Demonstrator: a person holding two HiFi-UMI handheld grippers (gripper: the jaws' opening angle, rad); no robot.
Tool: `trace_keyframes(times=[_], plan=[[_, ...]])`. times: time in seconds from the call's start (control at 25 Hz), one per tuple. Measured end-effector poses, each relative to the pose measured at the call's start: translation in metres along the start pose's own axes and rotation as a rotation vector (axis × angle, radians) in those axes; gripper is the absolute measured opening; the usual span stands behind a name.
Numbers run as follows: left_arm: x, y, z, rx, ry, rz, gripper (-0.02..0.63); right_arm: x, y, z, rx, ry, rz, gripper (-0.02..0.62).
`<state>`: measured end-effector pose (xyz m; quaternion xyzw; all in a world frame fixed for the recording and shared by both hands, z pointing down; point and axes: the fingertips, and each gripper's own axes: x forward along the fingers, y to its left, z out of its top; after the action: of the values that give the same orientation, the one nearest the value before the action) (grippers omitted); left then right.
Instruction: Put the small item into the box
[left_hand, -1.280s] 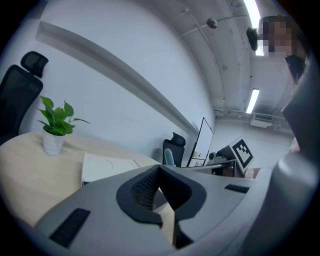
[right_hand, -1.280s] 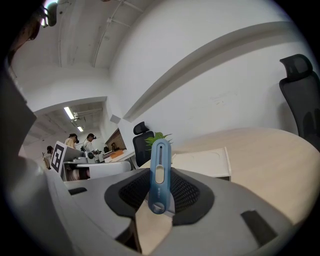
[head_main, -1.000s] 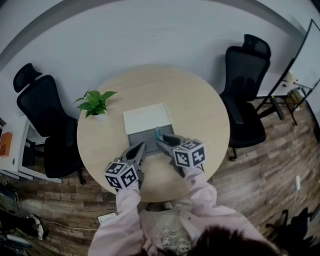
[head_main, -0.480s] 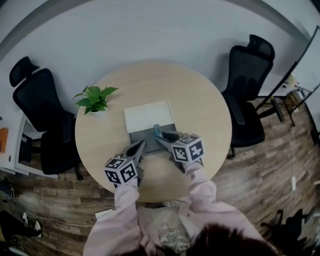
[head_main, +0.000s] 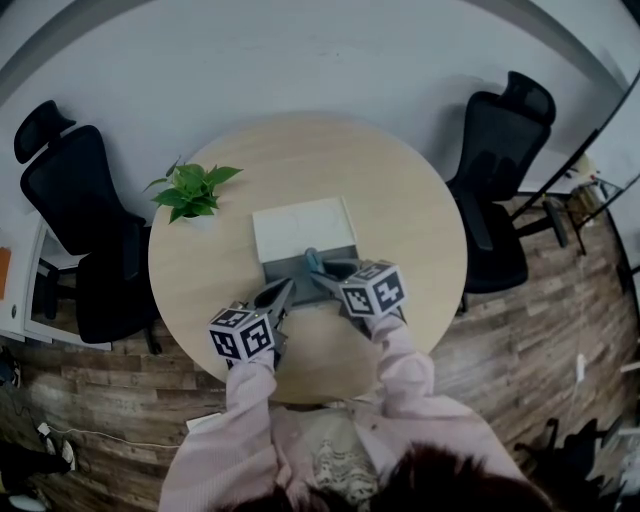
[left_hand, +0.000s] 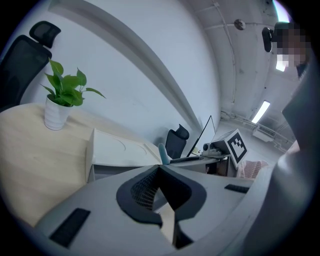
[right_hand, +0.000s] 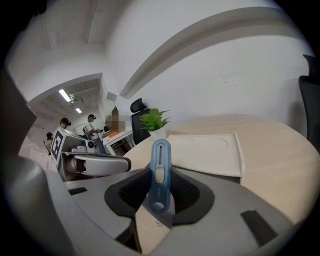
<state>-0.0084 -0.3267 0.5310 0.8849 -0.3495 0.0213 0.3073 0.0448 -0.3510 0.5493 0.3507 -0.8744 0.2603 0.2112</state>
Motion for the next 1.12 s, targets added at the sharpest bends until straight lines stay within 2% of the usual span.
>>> trace_keyframes(times=[0.56,1.12], plan=[[0.001,0.013,-0.015,-0.048,0.076,-0.060,0.009,0.031,-0.004,-0.011,-0.076,0.169,0.015,0.127],[0.003,0.022,-0.019,-0.100,0.091,-0.054,0.009,0.053,-0.005,-0.025,-0.176,0.327,0.054,0.127]])
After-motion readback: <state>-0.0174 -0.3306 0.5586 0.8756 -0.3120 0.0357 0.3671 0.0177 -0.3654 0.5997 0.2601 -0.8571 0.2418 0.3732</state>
